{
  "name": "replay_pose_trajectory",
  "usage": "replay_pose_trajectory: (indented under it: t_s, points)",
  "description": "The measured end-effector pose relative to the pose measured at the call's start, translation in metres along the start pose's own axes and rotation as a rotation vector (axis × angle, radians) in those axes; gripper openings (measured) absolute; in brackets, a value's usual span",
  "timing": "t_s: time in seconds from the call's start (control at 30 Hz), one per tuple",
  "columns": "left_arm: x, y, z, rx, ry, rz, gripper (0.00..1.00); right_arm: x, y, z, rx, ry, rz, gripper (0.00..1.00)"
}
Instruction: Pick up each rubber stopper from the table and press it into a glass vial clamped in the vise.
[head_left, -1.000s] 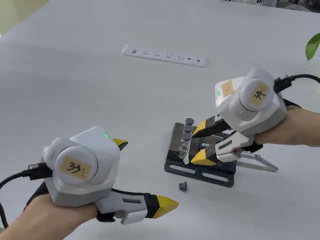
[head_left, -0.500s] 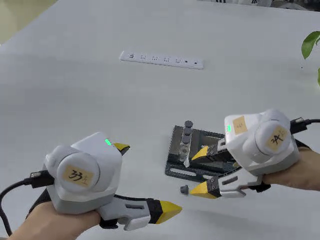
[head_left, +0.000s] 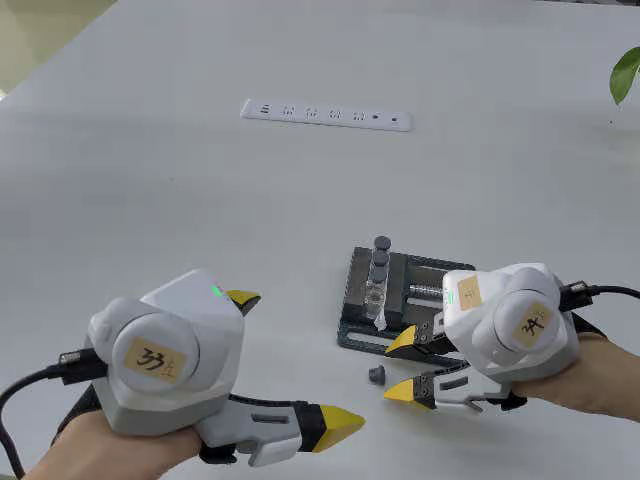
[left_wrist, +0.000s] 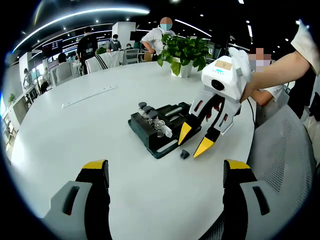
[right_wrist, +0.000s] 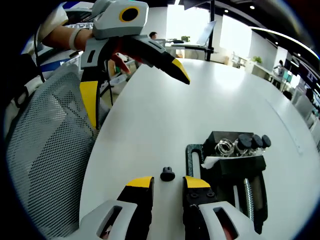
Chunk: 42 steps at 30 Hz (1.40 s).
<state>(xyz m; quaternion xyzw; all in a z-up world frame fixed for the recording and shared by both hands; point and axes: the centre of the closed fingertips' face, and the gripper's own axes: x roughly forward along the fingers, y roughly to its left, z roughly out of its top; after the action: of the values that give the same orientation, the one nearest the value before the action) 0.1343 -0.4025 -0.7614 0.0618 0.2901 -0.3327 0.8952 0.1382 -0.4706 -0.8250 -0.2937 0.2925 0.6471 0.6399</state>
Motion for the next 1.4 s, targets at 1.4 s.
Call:
replay_pose_trajectory:
  t_s: [1.4]
  points:
    - [0.019, -0.031, 0.038, 0.154, -0.016, -0.094, 0.58, -0.092, -0.019, 0.046, -0.231, 0.139, 0.075, 0.07]
